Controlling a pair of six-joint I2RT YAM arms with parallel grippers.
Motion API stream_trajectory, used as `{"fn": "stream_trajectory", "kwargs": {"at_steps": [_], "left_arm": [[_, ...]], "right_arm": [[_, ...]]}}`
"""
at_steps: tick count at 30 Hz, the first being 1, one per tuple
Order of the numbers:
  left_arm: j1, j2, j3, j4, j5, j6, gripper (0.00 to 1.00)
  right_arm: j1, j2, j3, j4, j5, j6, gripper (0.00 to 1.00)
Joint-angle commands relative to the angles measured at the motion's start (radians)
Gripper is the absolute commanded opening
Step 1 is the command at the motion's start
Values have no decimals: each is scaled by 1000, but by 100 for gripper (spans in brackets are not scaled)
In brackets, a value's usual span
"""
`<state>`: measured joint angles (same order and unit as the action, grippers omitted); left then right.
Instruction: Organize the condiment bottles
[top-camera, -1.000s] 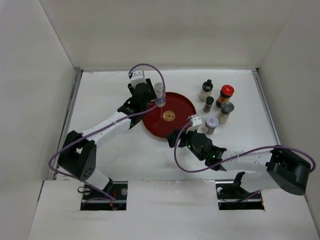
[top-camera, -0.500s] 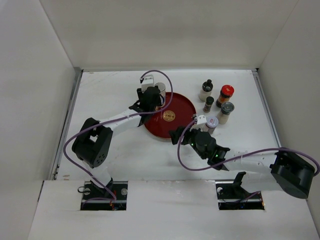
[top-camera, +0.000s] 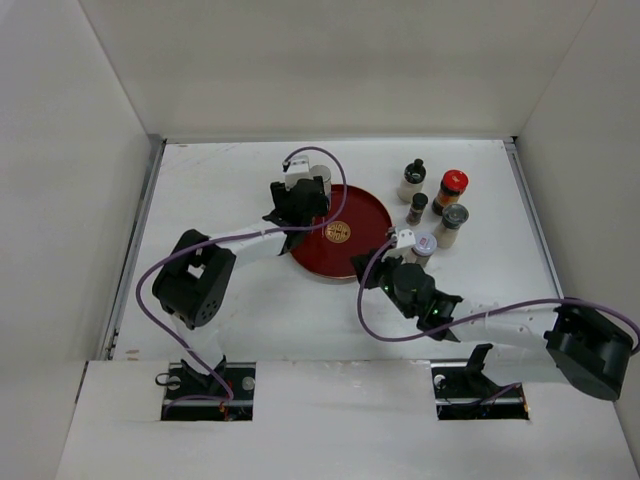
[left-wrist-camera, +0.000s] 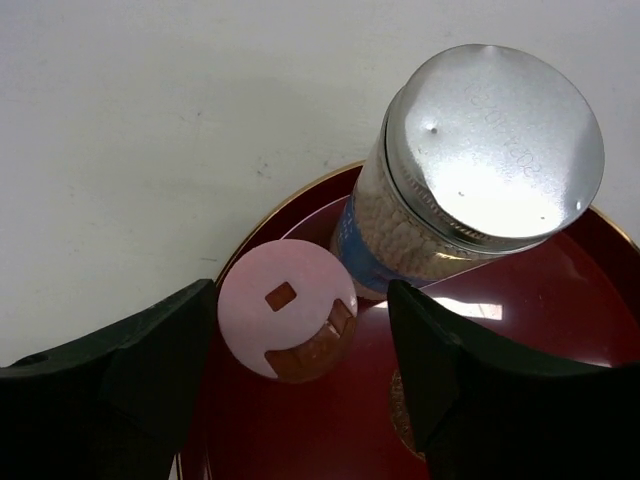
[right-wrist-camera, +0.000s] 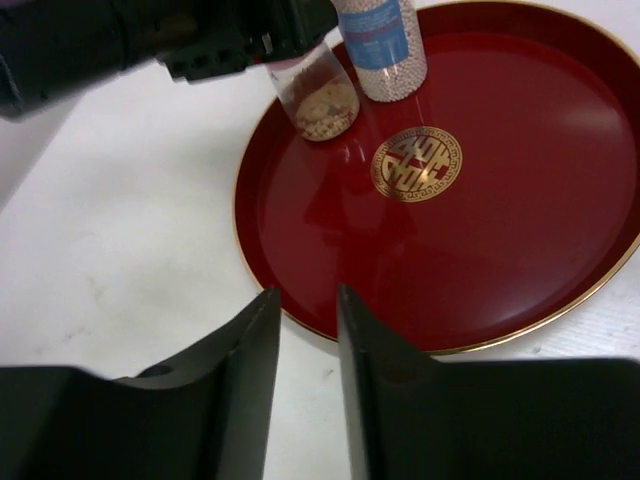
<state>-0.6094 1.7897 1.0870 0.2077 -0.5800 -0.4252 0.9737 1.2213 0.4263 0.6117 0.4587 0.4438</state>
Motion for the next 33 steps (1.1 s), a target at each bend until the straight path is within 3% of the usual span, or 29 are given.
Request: {"fn": "stream_trajectory", "kwargs": {"at_steps": [1, 4, 8, 10, 15, 19, 25, 30, 33], "left_arm": [[1, -50, -22, 53, -3, 6, 74], [-2, -101, -47, 70, -1, 6, 86], [-2, -197, -87, 120, 29, 11, 96], [9, -243, -108, 153, 57, 14, 98], [24, -380, -194, 251, 80, 8, 100], [36, -513, -335, 334, 68, -6, 99], [101, -737, -643, 371, -6, -153, 82], [141, -848, -823, 374, -30, -268, 44], [156, -863, -860, 380, -32, -274, 41]], "right_arm": [[-7, -68, -12, 49, 6, 3, 25], [-4, -124, -24, 50, 23, -11, 17], [-8, -199, -9, -38, 58, -17, 19], [-17, -252, 26, -142, 90, -16, 28], [-48, -313, 71, -340, 242, -5, 76], [-88, -321, 72, -441, 325, 16, 91], [-190, -284, 94, -602, 393, 49, 100], [-287, -191, 127, -613, 338, 49, 100], [-344, -117, 164, -586, 287, 42, 100]]}}
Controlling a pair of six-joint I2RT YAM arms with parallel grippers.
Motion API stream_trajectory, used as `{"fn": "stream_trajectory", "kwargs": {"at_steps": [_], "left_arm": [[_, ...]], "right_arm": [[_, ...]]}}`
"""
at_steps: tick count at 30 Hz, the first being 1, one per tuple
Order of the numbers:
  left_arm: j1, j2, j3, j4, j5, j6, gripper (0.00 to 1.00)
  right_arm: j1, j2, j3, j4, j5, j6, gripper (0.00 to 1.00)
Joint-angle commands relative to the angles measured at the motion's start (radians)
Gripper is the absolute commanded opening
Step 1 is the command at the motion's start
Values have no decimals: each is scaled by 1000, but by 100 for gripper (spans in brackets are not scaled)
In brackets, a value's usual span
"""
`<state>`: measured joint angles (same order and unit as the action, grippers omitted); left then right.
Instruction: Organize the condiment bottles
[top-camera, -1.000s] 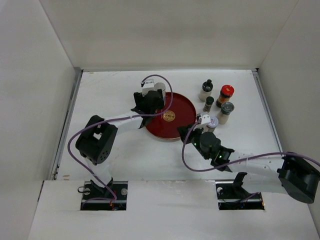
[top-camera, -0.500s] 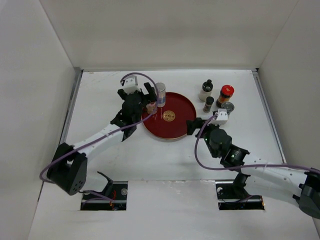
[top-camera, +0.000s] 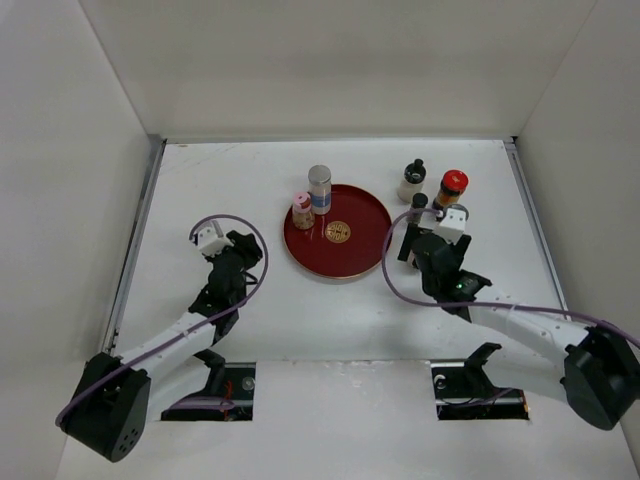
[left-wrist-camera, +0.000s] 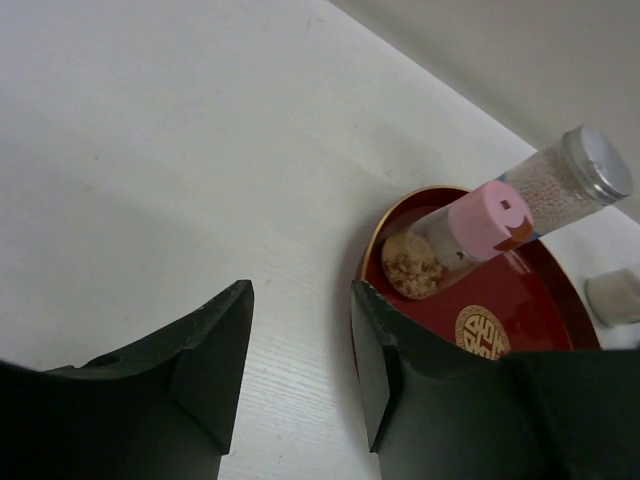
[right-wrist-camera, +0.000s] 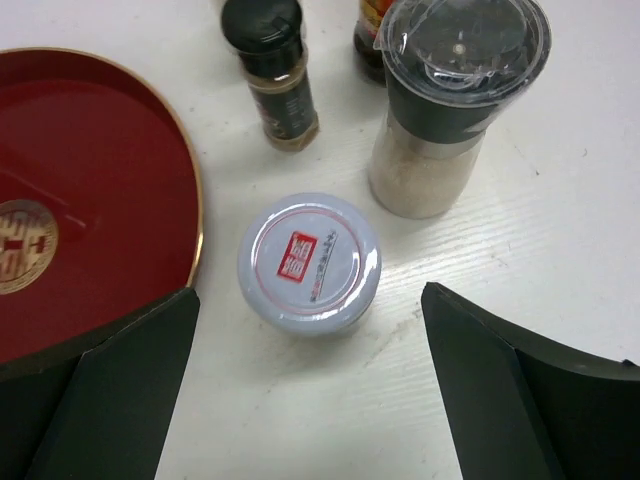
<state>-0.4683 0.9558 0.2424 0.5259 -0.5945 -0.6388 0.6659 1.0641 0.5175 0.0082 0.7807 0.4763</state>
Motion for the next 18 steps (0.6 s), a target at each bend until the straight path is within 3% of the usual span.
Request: {"fn": "stream_trajectory", "kwargs": {"at_steps": [1, 7, 9, 13, 16, 18], "left_arm": [[18, -20, -18, 75, -13, -61, 41], [20, 46, -35, 161, 36, -61, 47], [21, 54, -35, 164, 41, -61, 51], [23, 37, -45, 166, 39, -61, 57], [24, 28, -49, 166, 38, -61, 57], [24, 21, -49, 166, 41, -62, 57]], "right_arm": [[-48, 63, 84, 30, -47, 4, 100], [-96, 206, 139, 93, -89, -18, 100], [-99, 249, 151, 95, -97, -7, 95], [-108, 290, 142, 98, -87, 39, 79], [-114, 272, 133, 98, -83, 44, 53], [-107, 223, 133, 101, -46, 29, 43]]}}
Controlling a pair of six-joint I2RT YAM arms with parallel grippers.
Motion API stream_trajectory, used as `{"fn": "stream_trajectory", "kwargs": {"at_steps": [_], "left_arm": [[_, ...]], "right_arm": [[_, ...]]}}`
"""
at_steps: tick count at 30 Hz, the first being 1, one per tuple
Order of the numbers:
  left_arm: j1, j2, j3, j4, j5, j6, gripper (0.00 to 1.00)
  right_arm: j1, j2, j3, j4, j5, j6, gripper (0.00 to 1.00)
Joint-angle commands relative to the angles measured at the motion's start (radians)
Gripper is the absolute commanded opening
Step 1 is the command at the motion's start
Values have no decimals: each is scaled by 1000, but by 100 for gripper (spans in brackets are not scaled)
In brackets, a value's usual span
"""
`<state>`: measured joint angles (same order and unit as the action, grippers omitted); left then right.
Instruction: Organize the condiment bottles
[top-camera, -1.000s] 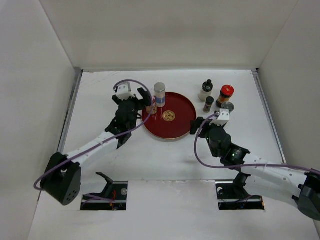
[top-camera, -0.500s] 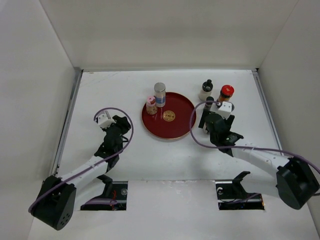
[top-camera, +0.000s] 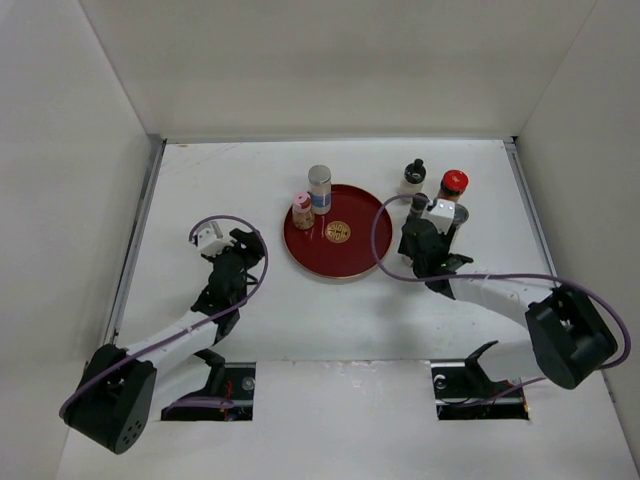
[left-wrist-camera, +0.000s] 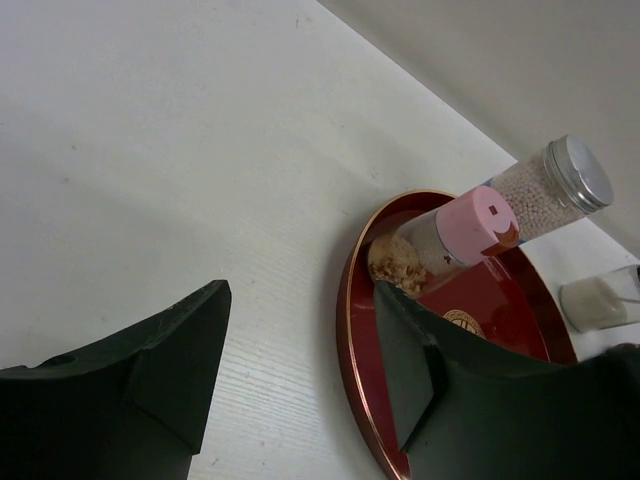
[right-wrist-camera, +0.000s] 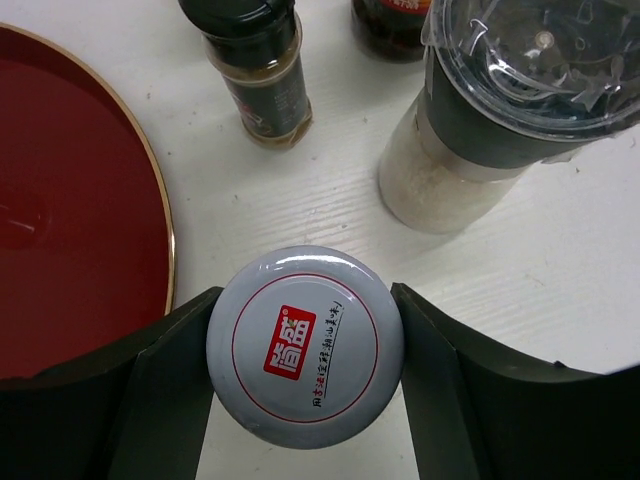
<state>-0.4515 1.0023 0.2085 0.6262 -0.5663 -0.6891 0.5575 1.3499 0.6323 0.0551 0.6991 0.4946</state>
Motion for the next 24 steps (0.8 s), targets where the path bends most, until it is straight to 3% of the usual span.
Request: {"fn": "stream_trajectory", "kwargs": {"at_steps": [1, 4, 7, 15, 24], "left_arm": [[6, -28, -17, 66, 11, -12, 58], [9, -27, -18, 69, 11, -12, 58], [4, -27, -17, 70, 8, -13, 58], [23, -71, -43, 70, -17, -20, 68], [50, -117, -67, 58, -29, -32, 70]], "right_arm": [[20, -95, 26, 54, 59, -11, 41], [118, -178, 79, 60, 115, -106, 40], [196, -149, 157, 97, 82, -180, 41], [334, 202, 406, 291, -134, -186, 43], [399, 505, 647, 287, -205, -200, 44]]}}
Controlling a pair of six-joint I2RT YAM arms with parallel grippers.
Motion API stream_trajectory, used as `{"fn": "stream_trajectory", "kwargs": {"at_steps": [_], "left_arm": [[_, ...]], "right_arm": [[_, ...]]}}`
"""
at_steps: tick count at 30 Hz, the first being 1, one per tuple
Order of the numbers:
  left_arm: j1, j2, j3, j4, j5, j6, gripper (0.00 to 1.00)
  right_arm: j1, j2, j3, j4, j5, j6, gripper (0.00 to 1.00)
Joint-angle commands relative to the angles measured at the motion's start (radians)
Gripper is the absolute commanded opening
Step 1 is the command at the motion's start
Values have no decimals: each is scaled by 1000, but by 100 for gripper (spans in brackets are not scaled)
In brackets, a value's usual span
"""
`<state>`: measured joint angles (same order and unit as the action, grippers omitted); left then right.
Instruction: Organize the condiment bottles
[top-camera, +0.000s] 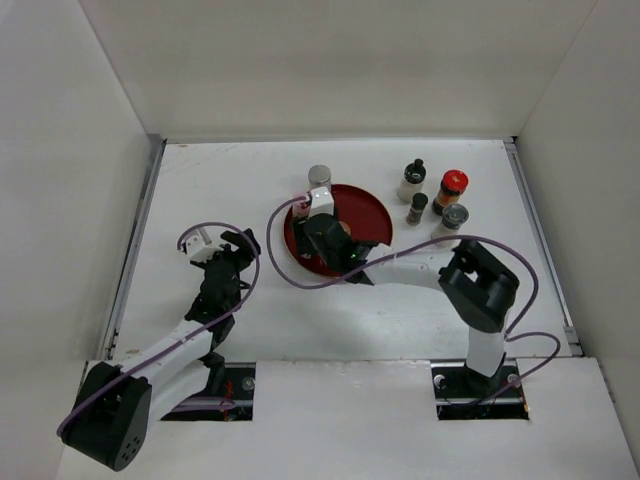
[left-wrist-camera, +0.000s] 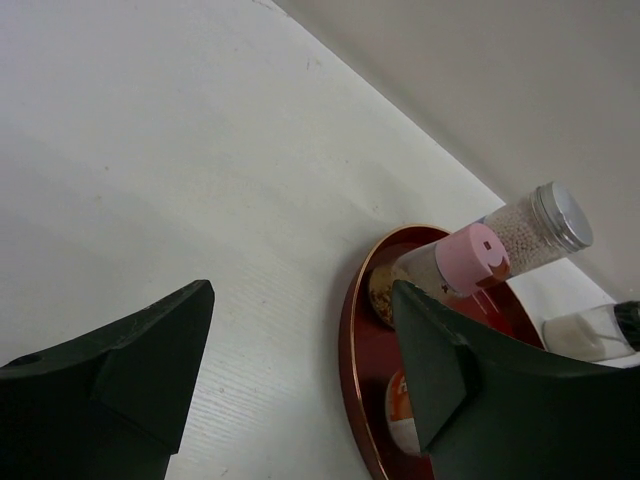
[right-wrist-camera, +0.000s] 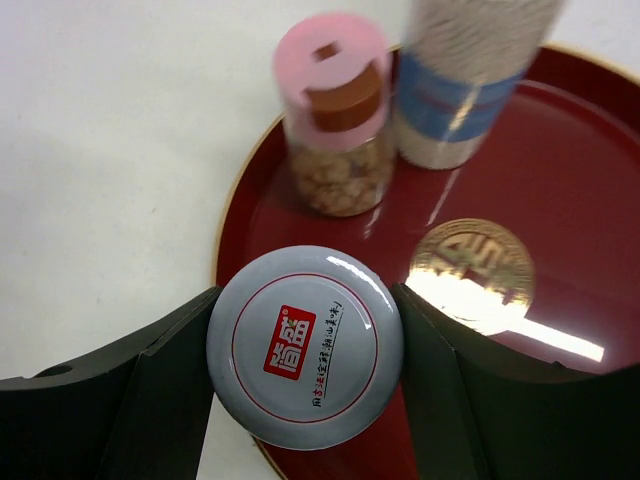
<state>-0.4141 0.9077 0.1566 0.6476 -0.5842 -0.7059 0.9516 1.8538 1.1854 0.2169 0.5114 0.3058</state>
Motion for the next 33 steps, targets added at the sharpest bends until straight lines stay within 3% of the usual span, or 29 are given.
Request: {"fn": "stream_trajectory", "kwargs": {"at_steps": [1, 5, 7, 10, 12, 16, 20, 21, 24, 25, 26, 27, 28, 30, 31, 33], "left_arm": [[13, -26, -15, 35, -9, -18, 70], [16, -20, -15, 35, -8, -20, 71], [15, -18, -12, 35, -3, -23, 71], [18, -13, -12, 35, -3, -23, 71], [18, -13, -12, 34, -3, -23, 71], [16, -15, -12, 34, -5, -23, 71], [7, -13, -11, 34, -2, -26, 72], [4, -12, -11, 35, -3, -26, 72], [1, -1, -8, 38, -2, -27, 72], [-4, 0, -8, 40, 0, -29, 72], [-8, 2, -8, 43, 0, -29, 72], [-13, 6, -5, 44, -3, -29, 72], [-15, 14, -3, 46, -3, -29, 72], [-18, 26, 0, 49, 1, -30, 72], [-22, 30, 1, 50, 3, -32, 72], [-28, 34, 3, 53, 3, -32, 73]], "right_arm": [[5, 24, 108, 124, -20, -13, 45], [14, 85, 148, 113, -21, -20, 46], [16, 97, 157, 111, -21, -22, 51], [22, 78, 151, 110, -16, -22, 83], [22, 30, 135, 110, -14, -31, 97], [14, -137, 59, 110, -13, -39, 100], [-70, -341, -103, 113, 36, -43, 100], [-105, -388, -151, 110, 70, -43, 95], [-242, -507, -294, 107, 185, -30, 48], [-295, -539, -337, 99, 232, -24, 40], [-354, -563, -371, 90, 271, -19, 39], [-407, -583, -392, 73, 292, -17, 41], [-456, -591, -408, 61, 300, -14, 50], [-545, -587, -418, 39, 289, -10, 82], [-576, -581, -420, 32, 280, -8, 93], [-615, -559, -418, 18, 262, 1, 100]]}}
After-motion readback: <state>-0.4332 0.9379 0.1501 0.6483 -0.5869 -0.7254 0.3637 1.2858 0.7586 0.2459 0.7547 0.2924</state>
